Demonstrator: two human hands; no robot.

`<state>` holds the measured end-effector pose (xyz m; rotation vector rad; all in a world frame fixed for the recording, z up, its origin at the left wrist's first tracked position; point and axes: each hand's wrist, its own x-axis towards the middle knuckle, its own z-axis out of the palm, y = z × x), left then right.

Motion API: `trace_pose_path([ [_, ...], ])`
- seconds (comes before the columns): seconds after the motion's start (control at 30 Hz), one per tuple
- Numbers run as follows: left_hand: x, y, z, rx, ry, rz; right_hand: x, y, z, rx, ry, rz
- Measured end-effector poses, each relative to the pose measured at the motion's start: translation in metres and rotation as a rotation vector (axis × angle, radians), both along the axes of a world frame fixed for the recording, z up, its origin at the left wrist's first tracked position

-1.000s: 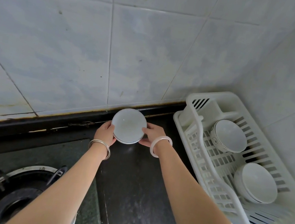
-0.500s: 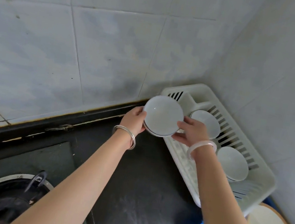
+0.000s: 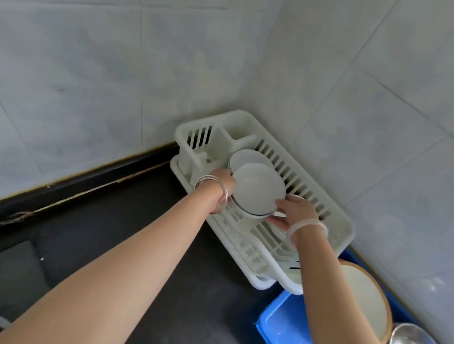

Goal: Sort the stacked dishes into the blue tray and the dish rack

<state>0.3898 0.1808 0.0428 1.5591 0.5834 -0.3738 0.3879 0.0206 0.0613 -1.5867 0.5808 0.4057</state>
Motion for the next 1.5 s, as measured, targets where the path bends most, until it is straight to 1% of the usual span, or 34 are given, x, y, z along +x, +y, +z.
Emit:
trace_pose_path([
  [0.13,0.018,-0.007,-0.019,0.126,0.074,-0.136,-0.001,-0.007,-0.023,0.008,0.057,-0.058],
  [0.23,0.028,-0.008,-0.028,0.188,0.154,-0.188,-0.002,-0.008,-0.037,0.004,0.080,-0.063],
  [0.33,0.034,-0.010,-0.029,0.279,0.162,-0.272,-0.001,-0.008,-0.047,-0.004,0.101,-0.060],
  [0.53,0.042,-0.011,-0.030,0.373,0.204,-0.438,-0.006,-0.009,-0.057,-0.070,0.134,0.038],
  [0.63,0.043,-0.014,-0.029,0.455,0.197,-0.509,-0.008,-0.010,-0.056,-0.083,0.129,0.042],
  [0.77,0.044,-0.015,-0.030,0.492,0.193,-0.567,-0.008,-0.011,-0.057,-0.082,0.152,0.026],
  [0.83,0.047,-0.013,-0.032,0.498,0.166,-0.578,-0.009,-0.011,-0.056,-0.139,0.177,0.079],
  [0.9,0.048,-0.013,-0.032,0.482,0.121,-0.538,-0.010,-0.012,-0.055,-0.165,0.184,0.114],
  [0.97,0.045,-0.014,-0.029,0.496,0.065,-0.499,-0.011,-0.011,-0.053,-0.145,0.195,0.107],
  [1.07,0.038,-0.016,-0.029,0.540,0.004,-0.499,-0.016,-0.008,-0.050,-0.082,0.217,0.075],
  [1.17,0.031,-0.018,-0.024,0.638,-0.026,-0.526,-0.022,-0.006,-0.045,-0.044,0.219,0.058],
  [1.27,0.025,-0.020,-0.025,0.666,-0.038,-0.485,-0.028,-0.009,-0.035,0.002,0.210,0.013],
  [1.3,0.023,-0.021,-0.024,0.673,-0.043,-0.471,-0.032,-0.011,-0.024,0.022,0.181,-0.013],
  [1.37,0.022,-0.022,-0.023,0.674,-0.057,-0.418,-0.044,-0.021,0.006,0.066,0.025,-0.053],
  [1.43,0.020,-0.025,-0.017,0.616,-0.088,-0.328,-0.063,-0.038,0.053,0.136,-0.257,-0.066],
  [1.5,0.004,-0.028,-0.020,0.607,-0.131,-0.227,-0.095,-0.068,0.111,0.248,-0.618,-0.056],
])
